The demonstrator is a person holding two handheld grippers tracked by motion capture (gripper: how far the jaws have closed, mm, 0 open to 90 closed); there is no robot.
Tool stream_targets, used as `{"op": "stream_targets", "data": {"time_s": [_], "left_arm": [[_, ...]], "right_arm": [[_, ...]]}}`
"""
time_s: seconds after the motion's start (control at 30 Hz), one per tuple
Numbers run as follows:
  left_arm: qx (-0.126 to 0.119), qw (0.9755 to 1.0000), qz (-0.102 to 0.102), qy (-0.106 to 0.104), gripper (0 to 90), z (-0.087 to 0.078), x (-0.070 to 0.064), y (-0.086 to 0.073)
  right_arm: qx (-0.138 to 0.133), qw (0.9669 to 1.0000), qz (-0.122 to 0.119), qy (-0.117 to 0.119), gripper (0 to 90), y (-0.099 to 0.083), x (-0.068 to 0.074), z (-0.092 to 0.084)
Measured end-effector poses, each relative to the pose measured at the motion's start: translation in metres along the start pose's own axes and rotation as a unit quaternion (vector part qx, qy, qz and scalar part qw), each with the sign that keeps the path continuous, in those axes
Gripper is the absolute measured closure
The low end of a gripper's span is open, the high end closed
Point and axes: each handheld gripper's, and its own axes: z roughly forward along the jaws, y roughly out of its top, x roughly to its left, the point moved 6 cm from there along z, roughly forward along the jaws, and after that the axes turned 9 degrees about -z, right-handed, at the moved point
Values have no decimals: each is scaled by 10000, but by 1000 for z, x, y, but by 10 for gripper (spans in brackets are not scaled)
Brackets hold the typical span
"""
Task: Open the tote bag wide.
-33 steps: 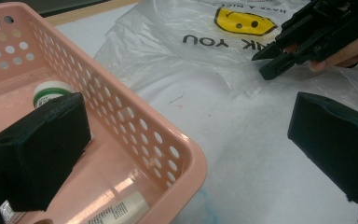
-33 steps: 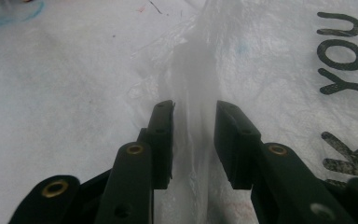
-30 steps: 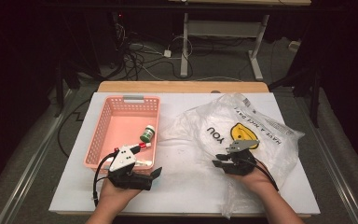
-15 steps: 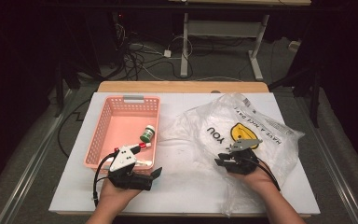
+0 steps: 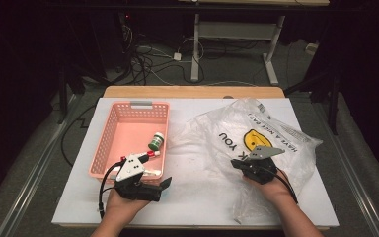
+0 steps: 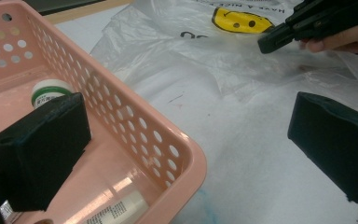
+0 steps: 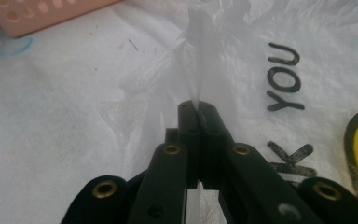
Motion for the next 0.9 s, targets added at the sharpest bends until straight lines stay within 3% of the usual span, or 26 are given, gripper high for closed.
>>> {"op": "stream_targets", "data": {"time_s": [0.33, 0.47, 0.7, 0.9], "left_arm": [[-17, 10000, -3, 11, 0, 0, 0, 0], [-17, 10000, -14, 15, 0, 0, 1, 0], [-48, 9999, -88, 49, 0, 0, 3, 1], [-69, 9998, -171, 103, 0, -3, 10, 1]], "right_arm": [[-593, 9977, -38, -340, 900, 21, -8, -23], [-748, 9966, 7, -357, 900, 27, -10, -30], [-1121, 9919, 43, -600, 900, 44, -17, -45], [-1258, 9891, 153, -749, 900, 54, -25, -50]]}}
